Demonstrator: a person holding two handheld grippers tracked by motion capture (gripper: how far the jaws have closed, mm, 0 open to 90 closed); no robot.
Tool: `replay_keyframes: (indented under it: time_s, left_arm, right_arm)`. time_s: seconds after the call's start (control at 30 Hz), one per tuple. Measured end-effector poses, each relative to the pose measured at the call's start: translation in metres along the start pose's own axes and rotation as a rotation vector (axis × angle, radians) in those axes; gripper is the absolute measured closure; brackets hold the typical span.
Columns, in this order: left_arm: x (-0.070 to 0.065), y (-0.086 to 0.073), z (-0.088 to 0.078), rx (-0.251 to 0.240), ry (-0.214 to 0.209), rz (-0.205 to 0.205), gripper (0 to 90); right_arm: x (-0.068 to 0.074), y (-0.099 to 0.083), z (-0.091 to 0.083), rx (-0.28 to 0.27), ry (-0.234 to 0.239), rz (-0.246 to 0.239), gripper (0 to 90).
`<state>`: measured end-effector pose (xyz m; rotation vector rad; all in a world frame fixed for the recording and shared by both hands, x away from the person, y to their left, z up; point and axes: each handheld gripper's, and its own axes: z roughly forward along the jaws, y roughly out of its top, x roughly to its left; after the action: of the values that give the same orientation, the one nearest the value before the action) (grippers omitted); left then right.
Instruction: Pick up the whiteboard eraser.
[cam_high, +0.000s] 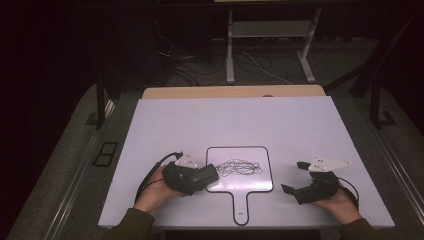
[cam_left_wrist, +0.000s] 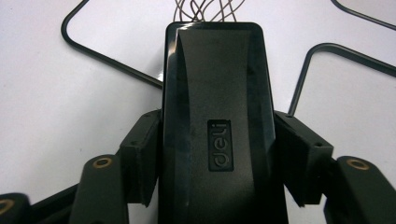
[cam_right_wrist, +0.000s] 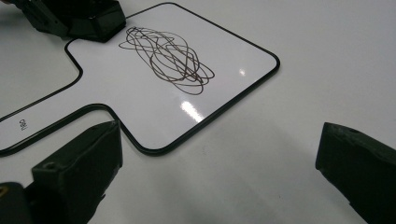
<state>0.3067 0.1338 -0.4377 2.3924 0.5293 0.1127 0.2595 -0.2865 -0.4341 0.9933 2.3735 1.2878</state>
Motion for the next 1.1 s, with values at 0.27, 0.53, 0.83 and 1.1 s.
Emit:
replay_keyframes:
  time_s: [0.27, 0.53, 0.83, 1.1]
  left_arm:
    - [0.0018, 0.0002, -0.0007, 0.004, -0.007, -0.014, 38.8]
    - [-0.0001, 0.0012, -0.0005, 0.011, -0.003, -0.017, 39.5]
    - [0.0008, 0.0004, -0.0016, 0.005, 0.006, -0.050, 39.8]
    - [0.0024, 0.0009, -0.0090, -0.007, -0.003, -0.098, 39.7]
  right_arm:
    - [-0.0001, -0.0001, 0.0000, 0.000, 0.000, -0.001, 0.0]
    - [0.0002, -0.0001, -0.0003, 0.001, 0.000, -0.003, 0.0]
    - [-0.0005, 0.0003, -0.0004, -0.006, 0.001, 0.002, 0.0]
    - [-0.0043, 0.0012, 0.0005, -0.016, 0.006, 0.015, 0.0]
